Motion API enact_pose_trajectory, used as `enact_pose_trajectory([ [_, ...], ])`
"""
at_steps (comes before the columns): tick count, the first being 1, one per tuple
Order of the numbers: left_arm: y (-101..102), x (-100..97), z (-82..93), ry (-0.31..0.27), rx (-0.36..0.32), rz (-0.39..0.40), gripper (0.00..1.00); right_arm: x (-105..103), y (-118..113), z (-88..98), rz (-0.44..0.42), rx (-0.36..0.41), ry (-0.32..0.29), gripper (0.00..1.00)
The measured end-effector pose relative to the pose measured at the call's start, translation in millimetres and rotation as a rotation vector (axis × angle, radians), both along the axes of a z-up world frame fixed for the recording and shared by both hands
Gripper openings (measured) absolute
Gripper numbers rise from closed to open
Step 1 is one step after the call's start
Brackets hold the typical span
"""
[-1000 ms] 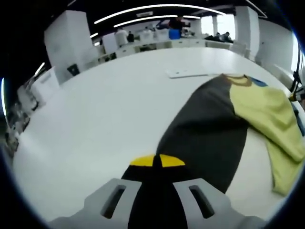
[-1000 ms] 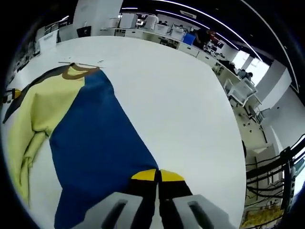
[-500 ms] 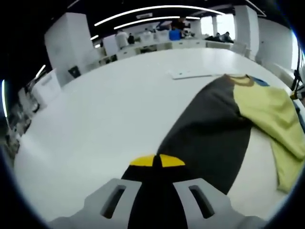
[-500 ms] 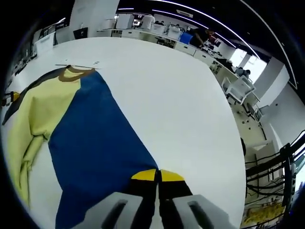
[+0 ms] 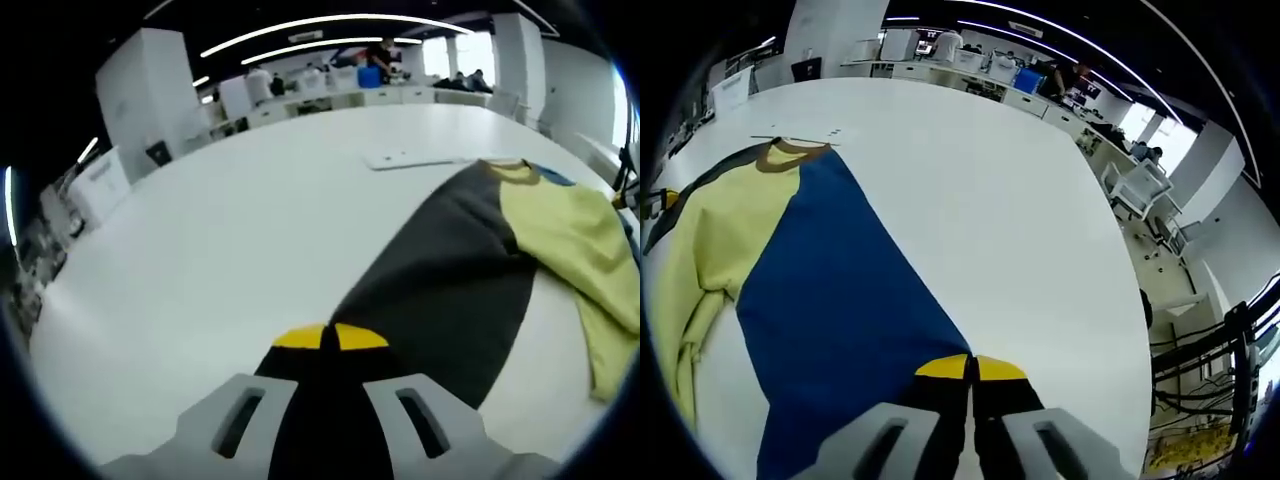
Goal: Fold the garment on the visible template until the final outline fits inside the template.
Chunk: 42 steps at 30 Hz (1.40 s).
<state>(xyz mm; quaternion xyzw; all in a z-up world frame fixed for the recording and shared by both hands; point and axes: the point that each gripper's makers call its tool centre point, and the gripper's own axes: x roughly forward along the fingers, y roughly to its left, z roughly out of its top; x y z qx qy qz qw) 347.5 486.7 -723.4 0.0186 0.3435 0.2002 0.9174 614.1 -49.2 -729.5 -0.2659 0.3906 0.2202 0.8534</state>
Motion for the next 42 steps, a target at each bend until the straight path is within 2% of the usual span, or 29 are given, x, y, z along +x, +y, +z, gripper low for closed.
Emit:
enact_pose_trajectory([
  [22, 27.7, 13.4, 0.5, 0.030, 0.036, -0.018, 0.00, 11.1, -4.7, 0.0, -0.002, -0.020, -0.013, 0.00],
  [31, 30.3, 15.8, 1.2, 0.030, 0.045, -0.017, 0.00, 12.5, -4.4, 0.5, -0.005, -0.019, -0.016, 0.00],
  [33, 30.2, 12.9, 2.9, 0.032, 0.043, -0.006, 0.05, 13.5, -1.8, 1.4, -0.008, 0.006, -0.028, 0.00],
  [35, 28.7, 9.8, 7.7, 0.026, 0.045, -0.005, 0.13, 13.1, 0.0, 6.8, -0.056, 0.061, -0.035, 0.00],
  [36, 27.5, 9.1, 10.1, 0.020, 0.042, -0.005, 0.17, 14.2, 1.8, 11.2, -0.071, 0.092, -0.048, 0.02],
  [38, 20.4, 9.1, 17.5, -0.009, 0.019, -0.015, 0.19, 11.7, 8.9, 20.2, -0.094, 0.170, -0.052, 0.14],
  [39, 16.7, 9.4, 20.2, -0.018, 0.013, -0.025, 0.20, 9.0, 11.8, 22.4, -0.097, 0.192, -0.041, 0.21],
  [42, 1.3, 7.9, 28.6, -0.024, 0.013, -0.072, 0.28, -3.2, 21.2, 30.8, -0.075, 0.231, -0.018, 0.30],
])
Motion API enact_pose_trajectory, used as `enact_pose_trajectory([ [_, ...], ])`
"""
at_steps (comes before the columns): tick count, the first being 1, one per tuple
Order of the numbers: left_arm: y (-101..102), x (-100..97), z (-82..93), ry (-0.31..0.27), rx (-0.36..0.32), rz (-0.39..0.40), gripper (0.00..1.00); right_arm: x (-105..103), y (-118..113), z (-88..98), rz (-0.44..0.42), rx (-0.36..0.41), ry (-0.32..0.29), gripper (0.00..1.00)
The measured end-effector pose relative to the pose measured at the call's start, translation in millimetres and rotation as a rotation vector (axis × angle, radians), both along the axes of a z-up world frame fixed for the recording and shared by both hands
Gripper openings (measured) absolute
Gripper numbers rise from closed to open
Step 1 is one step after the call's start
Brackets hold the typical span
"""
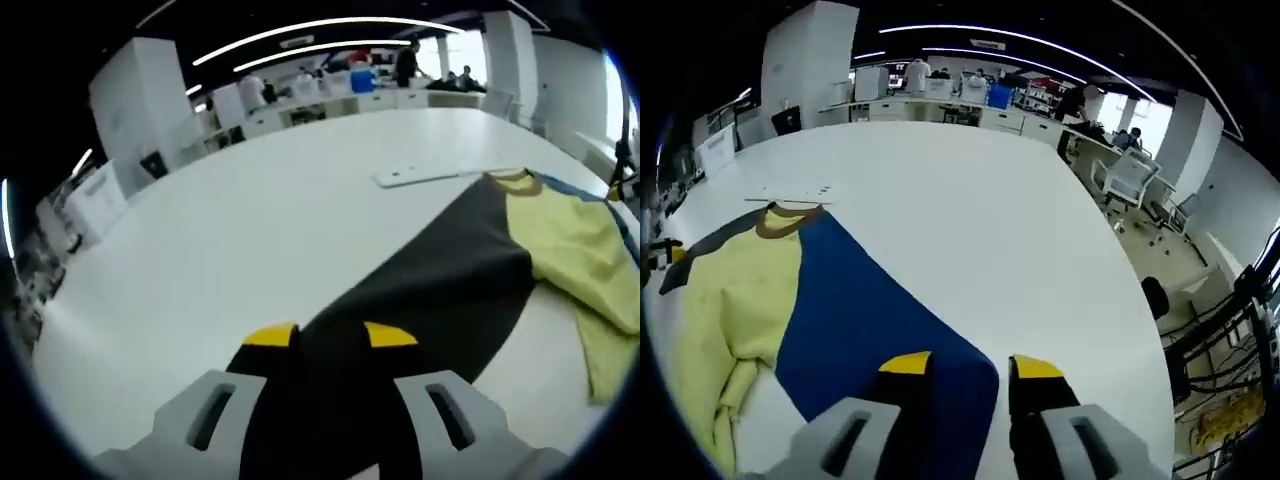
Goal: Fold the garment on the visible template until the final outline fits inside the template.
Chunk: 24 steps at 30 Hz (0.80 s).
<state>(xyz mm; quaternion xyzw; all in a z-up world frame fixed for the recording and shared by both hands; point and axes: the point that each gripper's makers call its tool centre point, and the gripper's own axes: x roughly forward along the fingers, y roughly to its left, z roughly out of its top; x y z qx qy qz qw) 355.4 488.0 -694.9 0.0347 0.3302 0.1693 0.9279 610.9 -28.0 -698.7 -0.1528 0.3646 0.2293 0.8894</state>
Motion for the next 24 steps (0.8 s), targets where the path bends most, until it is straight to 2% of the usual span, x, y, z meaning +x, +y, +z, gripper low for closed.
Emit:
enact_pose_trajectory([
  [5, -24.1, -3.5, 9.8, -0.016, -0.011, -0.071, 0.41, -23.5, 14.7, 9.7, 0.078, 0.014, 0.008, 0.32],
  [6, -27.8, -4.7, 10.5, -0.015, -0.013, -0.079, 0.45, -33.8, 21.7, 12.0, 0.118, 0.024, 0.017, 0.32],
  [15, -51.3, -16.7, 17.4, -0.044, -0.025, -0.150, 0.58, -76.2, 42.2, 14.5, 0.217, 0.063, 0.063, 0.34],
  [20, -82.2, -18.7, 24.5, -0.082, -0.056, -0.256, 0.68, -100.3, 52.6, 9.8, 0.261, 0.095, 0.105, 0.36],
  [24, -106.5, -18.3, 29.2, -0.109, -0.078, -0.333, 0.71, -117.5, 58.1, 7.1, 0.289, 0.110, 0.129, 0.37],
])
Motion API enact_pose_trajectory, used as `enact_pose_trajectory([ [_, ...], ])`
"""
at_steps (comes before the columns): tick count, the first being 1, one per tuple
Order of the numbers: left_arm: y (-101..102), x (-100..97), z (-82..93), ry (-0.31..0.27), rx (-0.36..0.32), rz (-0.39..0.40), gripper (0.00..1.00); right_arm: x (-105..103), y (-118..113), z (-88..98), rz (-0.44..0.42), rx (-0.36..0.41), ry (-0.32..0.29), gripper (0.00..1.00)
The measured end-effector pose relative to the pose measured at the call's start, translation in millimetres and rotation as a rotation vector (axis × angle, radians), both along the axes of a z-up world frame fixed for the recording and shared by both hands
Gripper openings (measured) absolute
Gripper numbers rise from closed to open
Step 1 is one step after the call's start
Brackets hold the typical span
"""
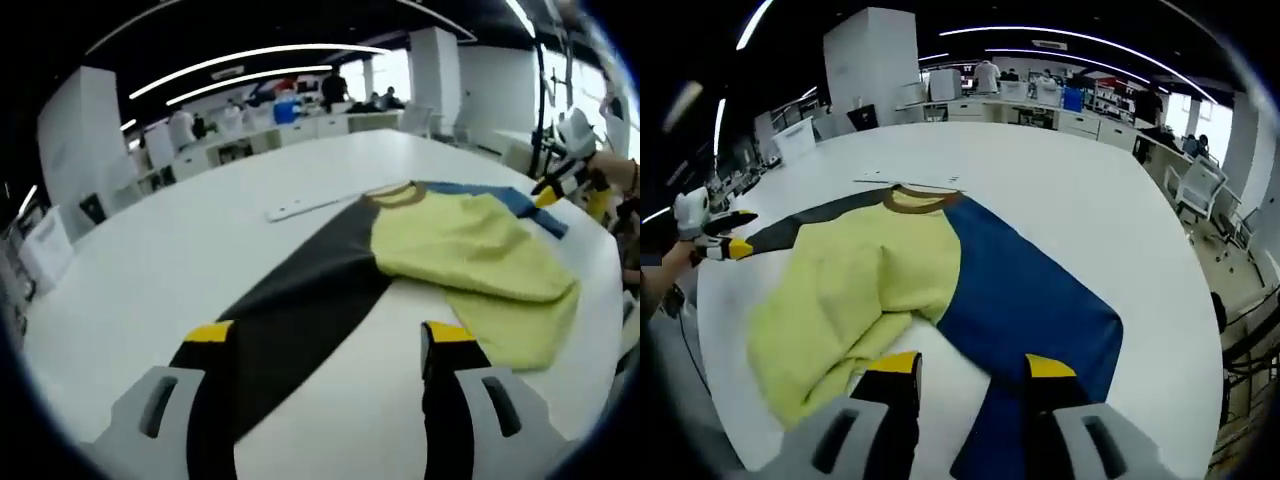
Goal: Fold the garment on the visible template until the final outline fits inside the template.
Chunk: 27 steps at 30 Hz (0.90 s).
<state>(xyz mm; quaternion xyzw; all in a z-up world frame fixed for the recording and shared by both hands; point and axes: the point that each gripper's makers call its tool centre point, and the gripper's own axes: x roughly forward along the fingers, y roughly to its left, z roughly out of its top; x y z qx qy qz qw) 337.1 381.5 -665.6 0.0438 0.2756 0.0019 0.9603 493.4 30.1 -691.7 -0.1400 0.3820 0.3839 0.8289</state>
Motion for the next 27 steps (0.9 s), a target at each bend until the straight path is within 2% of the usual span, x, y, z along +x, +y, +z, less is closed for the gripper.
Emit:
enact_pose_trajectory([
  [5, -26.6, -3.7, -1.6, -0.007, -0.022, -0.070, 0.73, -15.8, 5.5, -3.3, 0.037, 0.008, 0.017, 0.35],
  [7, -32.1, -5.2, -2.4, -0.009, -0.027, -0.073, 0.72, -20.4, 8.8, -4.3, 0.064, 0.008, 0.010, 0.34],
  [13, -55.4, -10.3, -10.2, 0.011, -0.055, -0.109, 0.64, -34.2, 19.4, -11.7, 0.126, -0.012, -0.012, 0.28],
  [20, -79.6, -16.7, -30.0, 0.060, -0.103, -0.157, 0.52, -44.3, 34.4, -17.6, 0.164, 0.010, 0.003, 0.22],
  [27, -95.5, -19.0, -40.3, 0.086, -0.126, -0.179, 0.44, -53.9, 47.0, -26.0, 0.212, 0.008, 0.008, 0.14],
])
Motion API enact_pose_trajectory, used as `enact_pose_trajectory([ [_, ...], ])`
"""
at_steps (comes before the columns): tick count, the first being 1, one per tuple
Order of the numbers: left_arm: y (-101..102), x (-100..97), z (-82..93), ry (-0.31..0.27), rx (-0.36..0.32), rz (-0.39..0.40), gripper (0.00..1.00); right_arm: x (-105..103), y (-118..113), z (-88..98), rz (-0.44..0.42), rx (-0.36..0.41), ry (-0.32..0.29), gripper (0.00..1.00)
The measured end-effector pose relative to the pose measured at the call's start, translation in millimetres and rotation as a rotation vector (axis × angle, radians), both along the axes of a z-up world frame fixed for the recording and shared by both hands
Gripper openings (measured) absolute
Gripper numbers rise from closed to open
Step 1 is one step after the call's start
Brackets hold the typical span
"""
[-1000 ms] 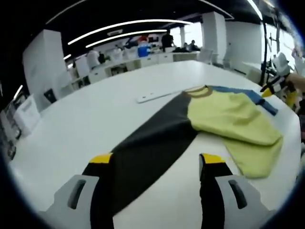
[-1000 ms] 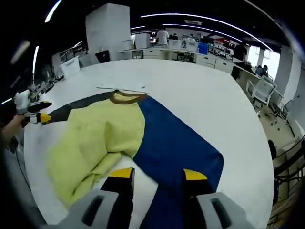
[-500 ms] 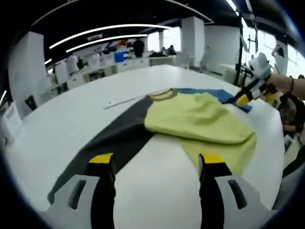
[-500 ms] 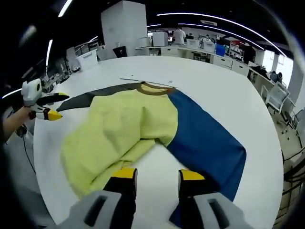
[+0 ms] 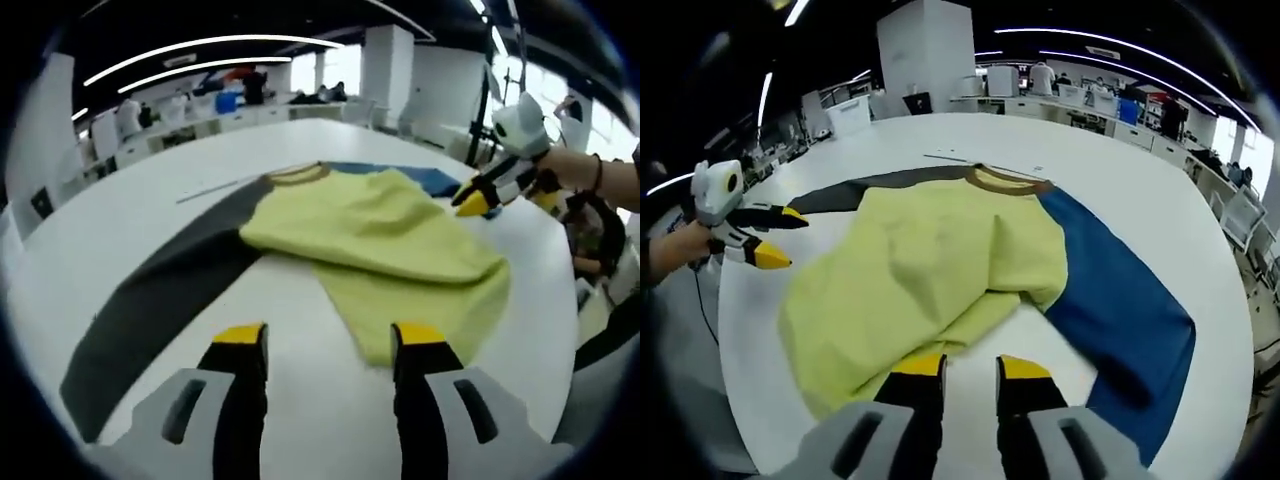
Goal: Fold the garment on the visible template until the final outline fits inside the template.
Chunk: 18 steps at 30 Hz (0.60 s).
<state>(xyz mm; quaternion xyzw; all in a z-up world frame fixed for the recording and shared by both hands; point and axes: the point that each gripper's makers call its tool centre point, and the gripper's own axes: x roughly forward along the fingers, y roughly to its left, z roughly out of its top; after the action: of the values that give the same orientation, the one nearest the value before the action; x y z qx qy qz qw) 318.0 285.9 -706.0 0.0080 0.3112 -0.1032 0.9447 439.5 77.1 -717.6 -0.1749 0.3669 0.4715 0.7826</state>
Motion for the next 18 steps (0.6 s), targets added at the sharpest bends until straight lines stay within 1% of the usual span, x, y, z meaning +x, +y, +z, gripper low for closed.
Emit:
enact_pose_trajectory([
  [2, -1.9, 0.0, -2.3, 0.007, 0.003, -0.003, 0.41, -1.5, 2.7, -1.8, 0.006, 0.003, 0.008, 0.14],
  [6, -6.1, -1.1, -6.1, 0.019, 0.003, -0.018, 0.35, -5.6, 7.3, -6.0, 0.025, 0.002, 0.021, 0.09],
  [9, -9.8, -2.2, -9.8, 0.032, -0.001, -0.026, 0.32, -7.2, 8.9, -7.8, 0.042, -0.005, 0.015, 0.04],
  [12, -12.8, -2.8, -12.2, 0.041, -0.018, -0.025, 0.29, -7.7, 9.1, -9.4, 0.050, -0.012, 0.015, 0.03],
  [18, -19.5, -0.8, -14.8, 0.048, -0.023, -0.038, 0.24, -10.0, 8.9, -14.7, 0.061, -0.026, 0.023, 0.01],
])
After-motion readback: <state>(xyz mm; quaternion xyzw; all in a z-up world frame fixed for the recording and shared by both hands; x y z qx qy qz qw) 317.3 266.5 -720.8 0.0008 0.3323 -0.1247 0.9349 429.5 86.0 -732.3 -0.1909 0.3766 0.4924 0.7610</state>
